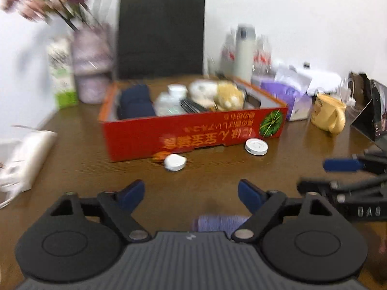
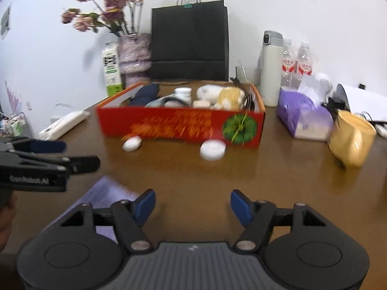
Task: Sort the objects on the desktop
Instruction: 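Grasp a small white cap with the left tool while the right tool grasps a round white cap, then carry both white caps into the box and open both tools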
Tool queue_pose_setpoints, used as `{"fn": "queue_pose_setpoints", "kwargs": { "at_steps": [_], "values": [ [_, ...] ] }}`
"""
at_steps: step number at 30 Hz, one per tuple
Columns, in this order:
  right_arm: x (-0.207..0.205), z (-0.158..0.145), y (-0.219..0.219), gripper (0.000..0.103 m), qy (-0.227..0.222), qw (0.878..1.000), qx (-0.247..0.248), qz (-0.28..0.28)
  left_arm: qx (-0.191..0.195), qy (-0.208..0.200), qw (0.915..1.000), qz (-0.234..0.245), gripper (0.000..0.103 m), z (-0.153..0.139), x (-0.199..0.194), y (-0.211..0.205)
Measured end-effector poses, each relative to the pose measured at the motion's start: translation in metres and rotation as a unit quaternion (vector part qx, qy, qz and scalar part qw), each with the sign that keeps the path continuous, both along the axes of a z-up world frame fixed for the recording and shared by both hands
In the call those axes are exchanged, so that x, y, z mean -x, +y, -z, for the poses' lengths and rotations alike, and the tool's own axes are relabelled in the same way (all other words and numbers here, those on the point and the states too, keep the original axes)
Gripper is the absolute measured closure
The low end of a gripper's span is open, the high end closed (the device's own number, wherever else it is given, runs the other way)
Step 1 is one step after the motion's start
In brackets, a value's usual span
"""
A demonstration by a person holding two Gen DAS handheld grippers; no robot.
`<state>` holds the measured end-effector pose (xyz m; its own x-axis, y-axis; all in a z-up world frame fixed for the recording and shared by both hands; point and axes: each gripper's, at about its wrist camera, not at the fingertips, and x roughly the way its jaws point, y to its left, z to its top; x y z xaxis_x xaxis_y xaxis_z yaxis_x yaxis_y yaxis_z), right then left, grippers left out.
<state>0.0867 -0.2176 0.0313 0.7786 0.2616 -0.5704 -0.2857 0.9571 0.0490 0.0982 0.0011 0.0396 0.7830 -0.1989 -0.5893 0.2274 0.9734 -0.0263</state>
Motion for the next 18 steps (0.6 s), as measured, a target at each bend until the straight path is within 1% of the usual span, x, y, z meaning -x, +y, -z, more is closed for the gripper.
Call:
{"fn": "queue_pose_setpoints", "kwargs": {
  "at_steps": [1, 3, 4, 5, 6, 8, 9, 10, 11, 13, 14, 17, 18],
  "values": [
    [-0.017, 0.0, 0.0, 0.037, 0.001, 1.0, -0.004, 0.002, -0.004, 0.011, 0.9999, -0.008, 0.024, 0.004, -0.019, -0.002],
    [-0.053, 0.003, 0.002, 0.041, 0.016, 1.0, -0.006, 0.006, -0.026, 0.016, 0.9991, -0.028, 0.028, 0.013, -0.048, -0.007],
    [-0.066, 0.006, 0.004, 0.044, 0.022, 1.0, -0.007, 0.007, -0.032, 0.02, 0.9987, -0.034, 0.033, 0.017, -0.058, -0.008],
    [-0.079, 0.009, 0.007, 0.047, 0.03, 0.999, -0.007, 0.009, -0.031, 0.027, 0.9986, -0.035, 0.038, 0.021, -0.067, -0.009],
    [-0.091, 0.014, 0.01, 0.048, 0.038, 0.999, -0.004, 0.012, -0.023, 0.033, 0.9986, -0.034, 0.04, 0.024, -0.071, -0.007],
    [-0.104, 0.023, 0.014, 0.05, 0.047, 0.999, 0.008, 0.018, -0.005, 0.047, 0.9985, -0.026, 0.04, 0.031, -0.076, -0.004],
    [-0.105, 0.03, 0.013, 0.052, 0.047, 0.999, 0.009, 0.017, -0.006, 0.036, 0.999, -0.027, 0.04, 0.033, -0.075, -0.005],
    [-0.104, 0.034, 0.013, 0.056, 0.038, 0.999, 0.007, 0.015, -0.01, 0.031, 0.9991, -0.026, 0.042, 0.034, -0.074, -0.005],
    [-0.1, 0.036, 0.014, 0.065, 0.029, 0.999, 0.012, 0.013, -0.013, 0.025, 0.9993, -0.026, 0.044, 0.036, -0.074, -0.005],
    [-0.099, 0.036, 0.018, 0.067, 0.023, 1.0, 0.021, 0.007, -0.02, 0.016, 0.999, -0.038, 0.069, 0.036, -0.075, -0.005],
    [-0.099, 0.037, 0.019, 0.067, 0.019, 1.0, 0.022, 0.004, -0.02, 0.017, 0.9989, -0.038, 0.074, 0.035, -0.075, -0.004],
    [-0.097, 0.037, 0.02, 0.067, 0.017, 1.0, 0.022, 0.0, 0.006, 0.021, 0.999, -0.039, 0.074, 0.034, -0.075, 0.005],
    [-0.096, 0.036, 0.021, 0.067, 0.016, 1.0, 0.024, 0.0, 0.007, 0.021, 0.999, -0.039, 0.074, 0.033, -0.075, 0.005]
  ]
}}
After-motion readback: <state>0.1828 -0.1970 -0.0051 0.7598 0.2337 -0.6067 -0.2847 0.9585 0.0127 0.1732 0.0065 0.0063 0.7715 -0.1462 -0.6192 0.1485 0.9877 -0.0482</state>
